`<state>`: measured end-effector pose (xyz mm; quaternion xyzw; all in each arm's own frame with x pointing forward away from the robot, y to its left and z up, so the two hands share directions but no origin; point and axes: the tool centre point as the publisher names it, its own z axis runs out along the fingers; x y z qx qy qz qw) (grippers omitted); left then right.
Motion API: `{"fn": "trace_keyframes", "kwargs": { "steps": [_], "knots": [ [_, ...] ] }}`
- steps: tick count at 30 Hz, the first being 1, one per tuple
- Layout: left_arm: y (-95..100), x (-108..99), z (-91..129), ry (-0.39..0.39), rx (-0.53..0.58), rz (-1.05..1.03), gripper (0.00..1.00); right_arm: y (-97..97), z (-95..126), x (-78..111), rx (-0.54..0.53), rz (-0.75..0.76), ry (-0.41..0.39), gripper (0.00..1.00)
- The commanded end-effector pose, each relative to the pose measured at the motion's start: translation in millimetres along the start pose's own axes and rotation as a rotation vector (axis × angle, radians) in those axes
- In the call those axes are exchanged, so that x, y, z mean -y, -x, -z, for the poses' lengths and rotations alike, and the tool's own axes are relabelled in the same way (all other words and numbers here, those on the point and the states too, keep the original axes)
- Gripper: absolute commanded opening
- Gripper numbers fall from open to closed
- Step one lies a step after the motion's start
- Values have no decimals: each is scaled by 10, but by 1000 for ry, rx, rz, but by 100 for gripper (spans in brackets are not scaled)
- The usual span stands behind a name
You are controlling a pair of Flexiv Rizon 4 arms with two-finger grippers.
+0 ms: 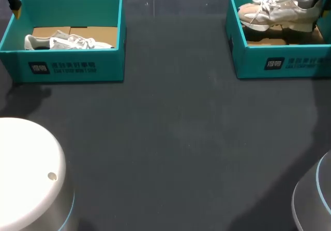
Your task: Take the shoe out of the shoebox, open the shoe tongue, remove and reinsert the insole, then place the shoe into the shoebox
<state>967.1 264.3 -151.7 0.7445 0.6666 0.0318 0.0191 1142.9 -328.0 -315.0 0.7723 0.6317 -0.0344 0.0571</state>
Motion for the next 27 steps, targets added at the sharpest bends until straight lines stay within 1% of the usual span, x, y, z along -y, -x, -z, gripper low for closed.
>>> {"fn": "trace_keyframes", "kwargs": {
  "steps": [1,8,10,14,17,23,27],
  "knots": [
    [-4,5,4,1,-2,-1,100,2,18,5,-1,-1,1,0],
    [-4,5,4,1,-2,-1,100,2,18,5,-1,-1,1,0],
    [-4,5,4,1,-2,-1,100,98,40,-71,23,-36,3,0],
    [-4,5,4,1,-2,-1,100,233,156,-142,57,-56,24,0],
    [-4,5,4,1,-2,-1,100,241,219,-141,76,-51,34,0],
    [-4,5,4,1,-2,-1,100,229,405,-104,61,-26,32,0],
    [-4,5,4,1,-2,-1,100,255,517,-82,50,-20,39,0]
  ]
}}
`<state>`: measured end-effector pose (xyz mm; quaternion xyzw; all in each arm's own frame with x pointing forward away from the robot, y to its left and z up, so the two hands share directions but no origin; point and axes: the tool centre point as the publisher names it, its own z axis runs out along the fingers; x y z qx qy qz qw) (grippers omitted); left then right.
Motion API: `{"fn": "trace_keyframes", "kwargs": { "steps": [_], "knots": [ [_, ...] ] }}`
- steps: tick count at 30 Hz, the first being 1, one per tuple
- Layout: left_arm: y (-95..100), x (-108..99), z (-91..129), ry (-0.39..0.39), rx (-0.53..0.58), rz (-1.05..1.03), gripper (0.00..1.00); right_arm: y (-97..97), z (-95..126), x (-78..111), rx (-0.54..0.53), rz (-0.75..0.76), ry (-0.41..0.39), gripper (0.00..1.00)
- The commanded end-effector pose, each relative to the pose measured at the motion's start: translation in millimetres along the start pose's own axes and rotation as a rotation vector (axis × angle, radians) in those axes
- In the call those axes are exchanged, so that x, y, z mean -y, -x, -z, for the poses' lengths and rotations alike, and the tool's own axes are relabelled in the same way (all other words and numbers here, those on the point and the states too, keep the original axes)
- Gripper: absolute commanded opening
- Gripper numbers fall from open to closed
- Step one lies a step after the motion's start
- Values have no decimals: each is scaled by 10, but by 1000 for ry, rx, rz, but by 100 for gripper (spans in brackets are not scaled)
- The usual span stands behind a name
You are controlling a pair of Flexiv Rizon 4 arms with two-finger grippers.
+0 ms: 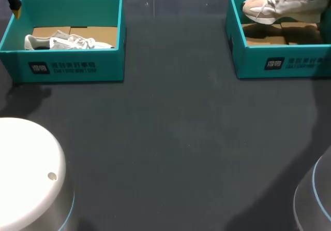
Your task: Take the shoe out of the shoebox, open the shoe tongue, remove and reinsert the insole, then place the shoe into the shoebox
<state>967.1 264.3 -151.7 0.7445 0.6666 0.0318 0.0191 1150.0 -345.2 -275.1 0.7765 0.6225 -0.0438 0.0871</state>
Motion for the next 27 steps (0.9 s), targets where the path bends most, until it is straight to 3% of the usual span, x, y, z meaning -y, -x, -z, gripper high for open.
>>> {"fn": "trace_keyframes", "kwargs": {
  "steps": [1,11,23,27],
  "knots": [
    [-4,5,4,1,-2,-1,100,79,171,31,-5,-1,10,0],
    [-4,5,4,1,-2,-1,100,229,510,52,-2,9,39,0],
    [-4,5,4,1,-2,-1,100,112,963,339,-15,40,100,0],
    [-4,5,4,1,-2,-1,100,127,1215,452,-21,44,110,0]
  ]
}}
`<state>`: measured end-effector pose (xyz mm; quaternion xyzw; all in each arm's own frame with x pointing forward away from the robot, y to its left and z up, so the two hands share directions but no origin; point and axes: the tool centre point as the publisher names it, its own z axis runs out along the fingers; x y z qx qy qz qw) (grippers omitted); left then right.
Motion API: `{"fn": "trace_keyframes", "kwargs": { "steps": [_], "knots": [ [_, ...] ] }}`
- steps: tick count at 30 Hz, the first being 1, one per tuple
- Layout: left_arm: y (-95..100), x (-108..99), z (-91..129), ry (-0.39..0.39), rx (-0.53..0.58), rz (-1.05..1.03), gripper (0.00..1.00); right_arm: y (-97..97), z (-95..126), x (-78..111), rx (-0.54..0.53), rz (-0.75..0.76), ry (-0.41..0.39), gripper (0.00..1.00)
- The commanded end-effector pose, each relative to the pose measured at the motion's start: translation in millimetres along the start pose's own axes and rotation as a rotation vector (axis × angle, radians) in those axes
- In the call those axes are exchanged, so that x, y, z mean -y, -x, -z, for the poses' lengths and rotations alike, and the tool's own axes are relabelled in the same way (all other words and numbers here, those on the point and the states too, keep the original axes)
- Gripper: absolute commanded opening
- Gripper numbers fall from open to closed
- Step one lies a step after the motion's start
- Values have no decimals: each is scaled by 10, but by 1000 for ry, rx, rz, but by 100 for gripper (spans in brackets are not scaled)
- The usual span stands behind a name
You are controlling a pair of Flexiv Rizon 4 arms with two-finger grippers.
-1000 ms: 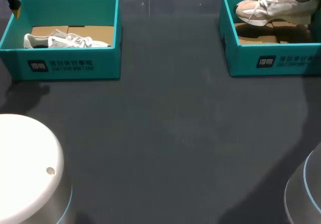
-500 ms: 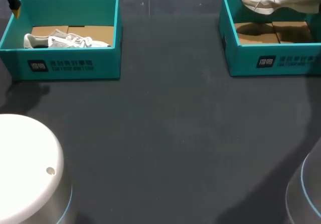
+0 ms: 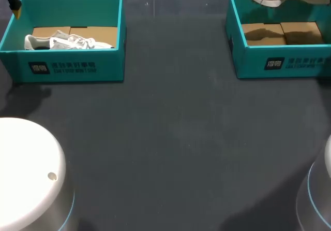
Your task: Take the shoe out of the shoebox, open the shoe tongue, remove and reinsert the insole, then place the shoe into the shoebox
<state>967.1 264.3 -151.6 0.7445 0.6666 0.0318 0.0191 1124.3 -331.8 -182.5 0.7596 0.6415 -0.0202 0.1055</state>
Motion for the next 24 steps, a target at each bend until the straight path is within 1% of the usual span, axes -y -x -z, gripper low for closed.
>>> {"fn": "trace_keyframes", "kwargs": {
  "steps": [1,5,9,15,18,22,24],
  "knots": [
    [-4,5,4,1,-2,-2,100,8,335,268,2,3,54,0],
    [-4,5,4,1,-2,-2,100,-52,495,461,25,-1,60,0],
    [-4,5,4,1,-2,-2,100,-204,624,753,37,-13,69,0],
    [-4,5,4,1,-2,-2,100,-503,724,1229,55,-46,85,0],
    [-4,5,4,1,-2,-2,100,-663,756,1522,55,-62,84,0],
    [-4,5,4,1,-2,-2,100,-815,784,1826,59,-74,81,0],
    [-4,5,4,1,-2,-2,100,-890,798,2013,54,-83,81,0]
  ]
}}
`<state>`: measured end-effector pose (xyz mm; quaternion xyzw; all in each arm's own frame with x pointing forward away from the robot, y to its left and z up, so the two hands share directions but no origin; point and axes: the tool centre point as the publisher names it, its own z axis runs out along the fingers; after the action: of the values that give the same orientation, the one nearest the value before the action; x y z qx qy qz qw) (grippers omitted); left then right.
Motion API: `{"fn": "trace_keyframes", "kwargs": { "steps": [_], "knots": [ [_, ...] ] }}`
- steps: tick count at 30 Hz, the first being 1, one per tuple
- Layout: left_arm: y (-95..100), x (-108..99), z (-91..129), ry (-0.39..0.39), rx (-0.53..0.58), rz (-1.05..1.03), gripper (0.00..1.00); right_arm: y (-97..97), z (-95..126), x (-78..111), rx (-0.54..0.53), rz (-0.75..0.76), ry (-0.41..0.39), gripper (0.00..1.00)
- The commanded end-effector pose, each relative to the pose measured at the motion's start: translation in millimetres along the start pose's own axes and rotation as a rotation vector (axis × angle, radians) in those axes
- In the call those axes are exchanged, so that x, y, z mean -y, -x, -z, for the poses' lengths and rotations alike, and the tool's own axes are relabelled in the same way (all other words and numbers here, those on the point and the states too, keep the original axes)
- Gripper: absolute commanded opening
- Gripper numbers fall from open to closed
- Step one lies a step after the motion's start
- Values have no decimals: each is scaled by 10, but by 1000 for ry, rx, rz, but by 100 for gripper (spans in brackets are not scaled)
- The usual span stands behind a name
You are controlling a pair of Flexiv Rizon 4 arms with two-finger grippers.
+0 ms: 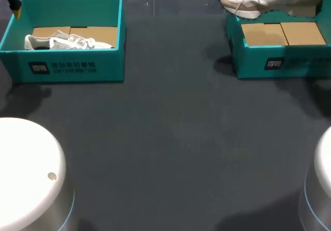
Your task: Take the shoe out of the shoebox, open the shoe tongue, remove and reinsert the insole, then place the shoe into the shoebox
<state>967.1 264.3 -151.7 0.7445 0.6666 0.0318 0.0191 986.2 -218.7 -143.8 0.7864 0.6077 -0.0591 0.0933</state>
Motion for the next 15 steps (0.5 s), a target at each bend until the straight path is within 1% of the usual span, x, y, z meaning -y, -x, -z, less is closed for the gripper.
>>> {"fn": "trace_keyframes", "kwargs": {
  "steps": [1,5,7,8,15],
  "knots": [
    [-4,5,4,1,-2,-2,100,-77,28,631,-5,-14,158,0],
    [-4,5,4,1,-2,-2,100,-141,13,883,-27,-26,149,0],
    [-4,5,4,1,-2,-2,100,-176,15,1018,-16,-41,134,0],
    [-4,5,4,1,-2,-2,100,-191,19,1083,-28,-43,120,0],
    [-4,5,4,1,-2,-2,100,-191,19,1083,-28,-43,120,0]
  ]
}}
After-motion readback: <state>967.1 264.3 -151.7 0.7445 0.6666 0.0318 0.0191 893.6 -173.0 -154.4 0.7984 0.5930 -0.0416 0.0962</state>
